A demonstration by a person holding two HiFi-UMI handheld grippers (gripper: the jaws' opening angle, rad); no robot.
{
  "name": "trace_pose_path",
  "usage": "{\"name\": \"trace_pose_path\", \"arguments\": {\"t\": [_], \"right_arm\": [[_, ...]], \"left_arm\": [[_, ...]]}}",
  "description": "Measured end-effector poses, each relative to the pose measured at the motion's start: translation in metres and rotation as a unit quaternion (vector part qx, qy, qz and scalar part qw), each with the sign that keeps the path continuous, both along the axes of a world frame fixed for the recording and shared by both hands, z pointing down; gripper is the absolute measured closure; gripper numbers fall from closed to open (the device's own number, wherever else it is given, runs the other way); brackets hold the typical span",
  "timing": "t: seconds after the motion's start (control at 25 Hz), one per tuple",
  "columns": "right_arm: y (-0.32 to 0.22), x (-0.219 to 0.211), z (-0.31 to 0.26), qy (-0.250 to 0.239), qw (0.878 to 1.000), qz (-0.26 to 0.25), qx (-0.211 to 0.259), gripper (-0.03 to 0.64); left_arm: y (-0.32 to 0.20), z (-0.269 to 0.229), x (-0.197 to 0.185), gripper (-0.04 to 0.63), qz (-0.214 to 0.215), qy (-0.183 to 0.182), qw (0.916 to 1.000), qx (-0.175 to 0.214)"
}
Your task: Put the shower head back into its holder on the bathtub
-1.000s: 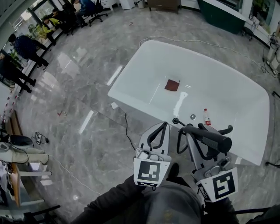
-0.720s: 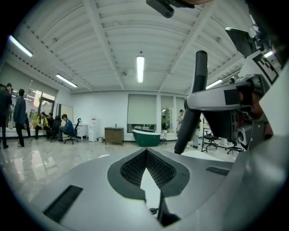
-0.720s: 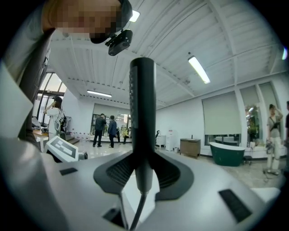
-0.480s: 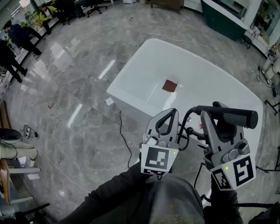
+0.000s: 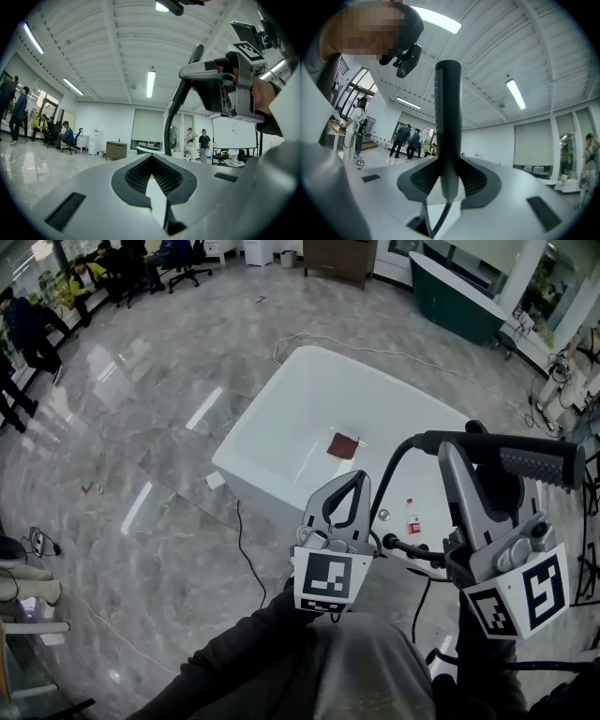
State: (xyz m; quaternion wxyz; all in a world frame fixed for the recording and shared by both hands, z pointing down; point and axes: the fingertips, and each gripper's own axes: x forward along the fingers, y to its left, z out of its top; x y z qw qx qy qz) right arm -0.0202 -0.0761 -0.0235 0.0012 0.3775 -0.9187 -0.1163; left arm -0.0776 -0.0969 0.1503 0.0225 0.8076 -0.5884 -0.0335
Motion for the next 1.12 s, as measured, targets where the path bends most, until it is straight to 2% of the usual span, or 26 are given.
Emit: {"name": "trace_pose_path", "arguments": {"t": [0.28,0.48,0.76,1.12], "right_arm": [[-0.009,0.003,-0.013,0.005,1.0,0.01,0.018,0.476],[-0.018,0.009,0.022,0.01,0.999,0.024,-0.023,0.477],[-0.008,0.008,0.11,0.026,0.994,0.048,-0.091,0.476],[-0.015,0.018,0.127,0.022,0.989,0.073,-0.13,0.477]], "left_arm": [[-0.012,0.003,0.0,0.592,0.009,0.007,0.9999,0.003],[-0.017,0.008,0.001,0.592,0.017,0.006,0.9998,-0.006],[-0.007,0.04,-0.008,0.592,0.034,-0.006,0.9991,-0.024],[-0.018,0.034,-0.002,0.592,0.063,-0.012,0.997,-0.042]]}}
